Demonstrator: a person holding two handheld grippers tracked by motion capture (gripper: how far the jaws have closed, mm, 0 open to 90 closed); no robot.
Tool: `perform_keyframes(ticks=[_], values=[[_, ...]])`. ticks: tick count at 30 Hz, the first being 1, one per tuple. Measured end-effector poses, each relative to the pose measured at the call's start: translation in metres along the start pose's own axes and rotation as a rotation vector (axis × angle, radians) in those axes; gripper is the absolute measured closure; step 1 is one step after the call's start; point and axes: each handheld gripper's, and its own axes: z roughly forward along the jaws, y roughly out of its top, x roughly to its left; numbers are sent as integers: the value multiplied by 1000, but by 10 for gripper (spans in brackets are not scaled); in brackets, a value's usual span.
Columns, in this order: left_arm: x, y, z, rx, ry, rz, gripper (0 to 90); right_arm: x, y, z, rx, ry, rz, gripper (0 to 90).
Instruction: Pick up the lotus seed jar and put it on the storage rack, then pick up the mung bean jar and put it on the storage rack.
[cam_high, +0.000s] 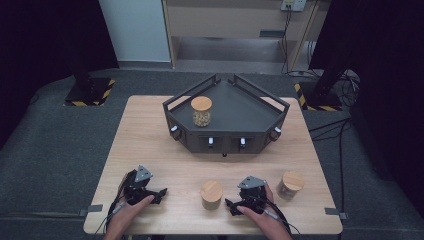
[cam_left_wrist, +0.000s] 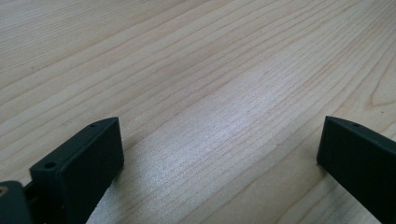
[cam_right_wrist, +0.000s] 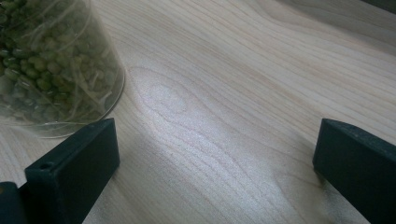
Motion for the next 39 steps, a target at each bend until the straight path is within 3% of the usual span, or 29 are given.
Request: perform_keyframes(ticks=[14, 26, 39], values=[[-2, 0, 0, 0, 7, -8, 0, -1, 5, -8, 29, 16, -31, 32], [-1, 1, 1, 0, 5, -5, 0, -1, 1, -33, 4, 53, -45, 28], [-1, 1, 0, 1, 4, -4, 0, 12, 9, -51, -36, 95, -100, 33]])
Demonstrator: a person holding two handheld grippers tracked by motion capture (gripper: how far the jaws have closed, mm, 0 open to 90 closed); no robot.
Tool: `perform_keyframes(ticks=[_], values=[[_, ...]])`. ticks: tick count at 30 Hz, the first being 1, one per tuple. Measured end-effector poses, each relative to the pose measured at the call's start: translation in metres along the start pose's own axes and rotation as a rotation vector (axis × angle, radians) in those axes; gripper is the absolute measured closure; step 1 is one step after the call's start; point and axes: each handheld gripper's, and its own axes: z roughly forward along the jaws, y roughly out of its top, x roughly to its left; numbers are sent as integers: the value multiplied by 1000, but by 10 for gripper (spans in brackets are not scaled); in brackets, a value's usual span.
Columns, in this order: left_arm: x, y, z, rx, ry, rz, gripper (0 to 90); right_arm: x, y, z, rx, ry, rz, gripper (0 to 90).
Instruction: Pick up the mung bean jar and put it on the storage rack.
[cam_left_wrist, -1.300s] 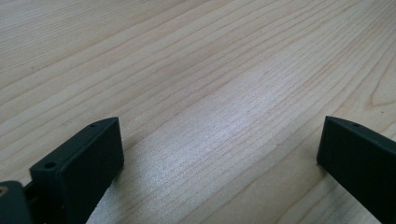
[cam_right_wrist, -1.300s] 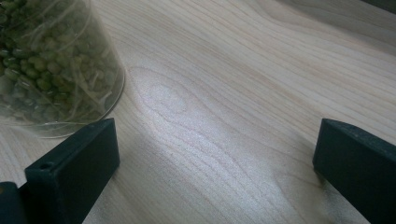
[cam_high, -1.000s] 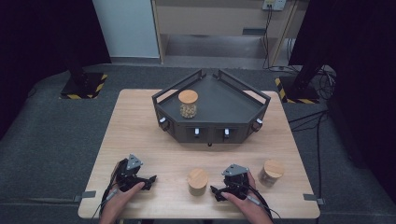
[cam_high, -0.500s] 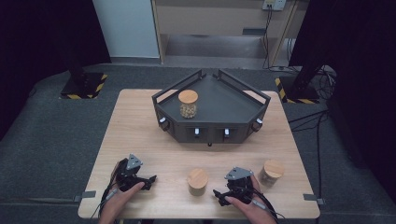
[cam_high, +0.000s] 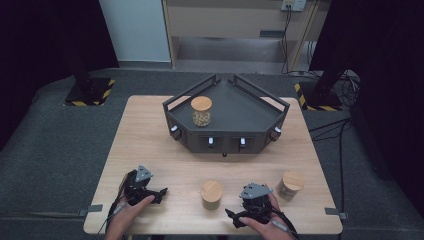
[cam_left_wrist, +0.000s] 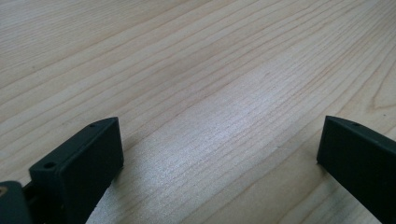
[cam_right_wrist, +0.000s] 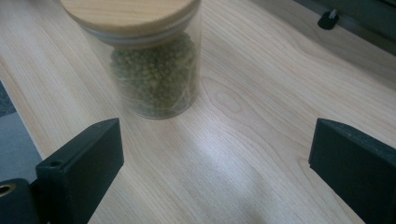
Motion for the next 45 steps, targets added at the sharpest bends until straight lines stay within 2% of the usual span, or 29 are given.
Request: perform_keyframes(ticks=[9, 28, 34, 45], values=[[0, 0, 0, 0, 1, 0, 0, 9, 8, 6, -23, 14, -25, 33], [0, 0, 0, 0, 1, 0, 0, 19, 17, 33, -67, 54, -24, 52], [0, 0, 0, 0, 1, 0, 0, 22, 14, 42, -107, 55, -14, 81], [-1, 0, 0, 0, 2, -1, 0, 26, 13, 51, -123, 42, 1, 120]])
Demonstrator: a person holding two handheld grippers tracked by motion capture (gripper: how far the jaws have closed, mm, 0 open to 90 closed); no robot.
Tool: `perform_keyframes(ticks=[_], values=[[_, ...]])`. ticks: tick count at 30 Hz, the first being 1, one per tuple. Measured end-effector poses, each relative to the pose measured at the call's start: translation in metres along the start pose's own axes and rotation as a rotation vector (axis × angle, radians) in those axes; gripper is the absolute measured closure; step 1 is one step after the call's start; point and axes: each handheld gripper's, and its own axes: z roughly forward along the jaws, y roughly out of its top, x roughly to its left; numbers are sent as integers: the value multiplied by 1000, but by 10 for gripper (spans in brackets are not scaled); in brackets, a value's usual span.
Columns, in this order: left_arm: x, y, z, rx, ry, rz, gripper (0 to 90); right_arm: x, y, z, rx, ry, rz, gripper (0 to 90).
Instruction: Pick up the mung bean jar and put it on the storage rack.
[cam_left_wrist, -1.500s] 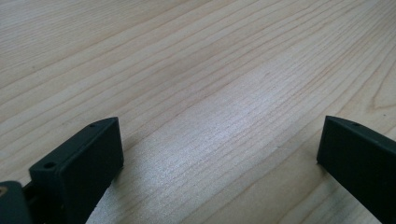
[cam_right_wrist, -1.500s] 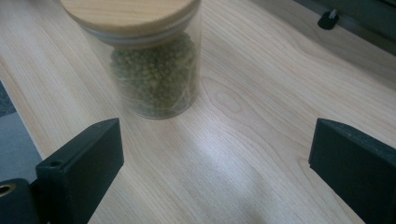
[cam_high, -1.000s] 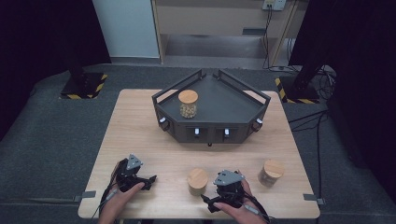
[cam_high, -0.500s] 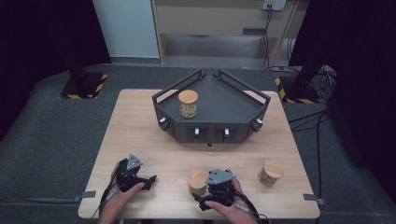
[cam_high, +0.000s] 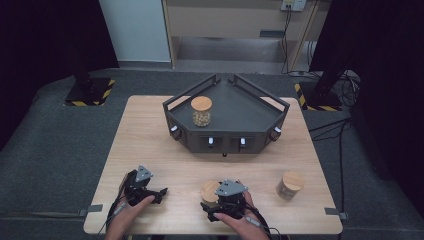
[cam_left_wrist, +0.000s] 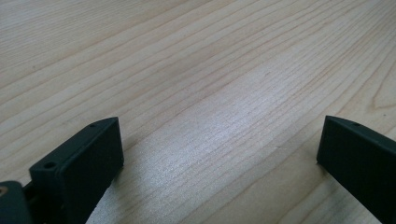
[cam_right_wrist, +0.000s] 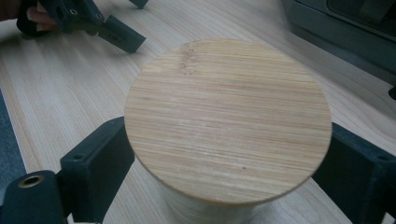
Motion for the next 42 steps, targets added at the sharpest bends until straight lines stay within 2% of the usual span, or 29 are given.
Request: perform_keyframes(ticks=[13, 20, 25, 42], values=[[0, 0, 0, 0, 1, 0, 0, 5, -14, 3, -69, -22, 18, 179], [0, 0, 0, 0, 2, -1, 0, 8, -16, 6, -77, -28, 19, 199], [0, 0, 0, 0, 2, -1, 0, 10, -20, 7, -91, -41, 22, 244], [-1, 0, 0, 0, 2, -2, 0, 9, -14, -2, -82, -56, -3, 253]])
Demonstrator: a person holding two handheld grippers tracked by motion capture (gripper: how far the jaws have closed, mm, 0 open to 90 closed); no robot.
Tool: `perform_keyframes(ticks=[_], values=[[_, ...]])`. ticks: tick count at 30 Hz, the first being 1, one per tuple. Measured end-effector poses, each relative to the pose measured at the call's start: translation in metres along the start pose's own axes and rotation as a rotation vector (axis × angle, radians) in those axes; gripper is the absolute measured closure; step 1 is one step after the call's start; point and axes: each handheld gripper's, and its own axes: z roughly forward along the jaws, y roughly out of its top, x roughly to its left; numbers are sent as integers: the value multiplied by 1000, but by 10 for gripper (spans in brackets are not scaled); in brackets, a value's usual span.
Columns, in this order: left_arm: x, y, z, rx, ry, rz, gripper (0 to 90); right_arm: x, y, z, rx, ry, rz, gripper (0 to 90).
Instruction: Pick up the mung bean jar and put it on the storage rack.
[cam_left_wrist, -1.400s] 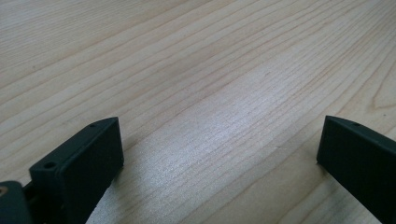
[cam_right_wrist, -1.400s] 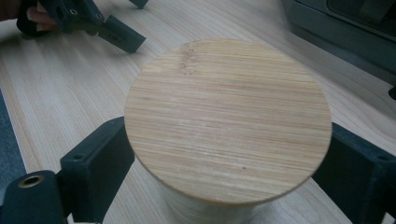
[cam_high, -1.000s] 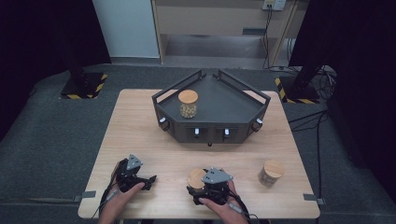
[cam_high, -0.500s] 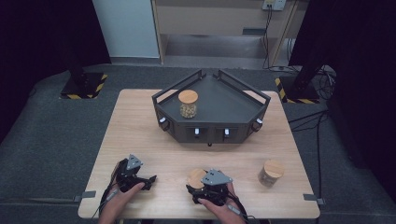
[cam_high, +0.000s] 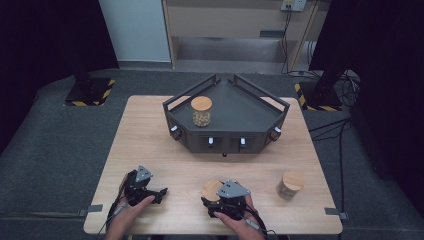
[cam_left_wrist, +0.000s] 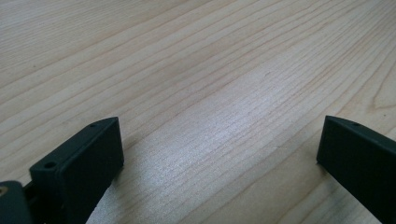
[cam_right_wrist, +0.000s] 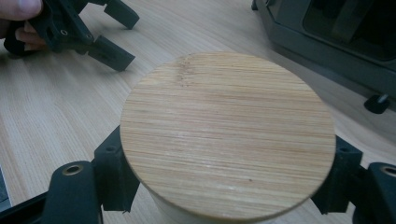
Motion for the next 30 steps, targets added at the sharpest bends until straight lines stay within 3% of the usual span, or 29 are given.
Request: perform_keyframes(ticks=[14, 30], values=[[0, 0, 0, 0, -1, 0, 0, -15, 25, -23, -16, -23, 4, 254], [0, 0, 0, 0, 0, -1, 0, -37, 59, -47, -29, -103, 41, 254]])
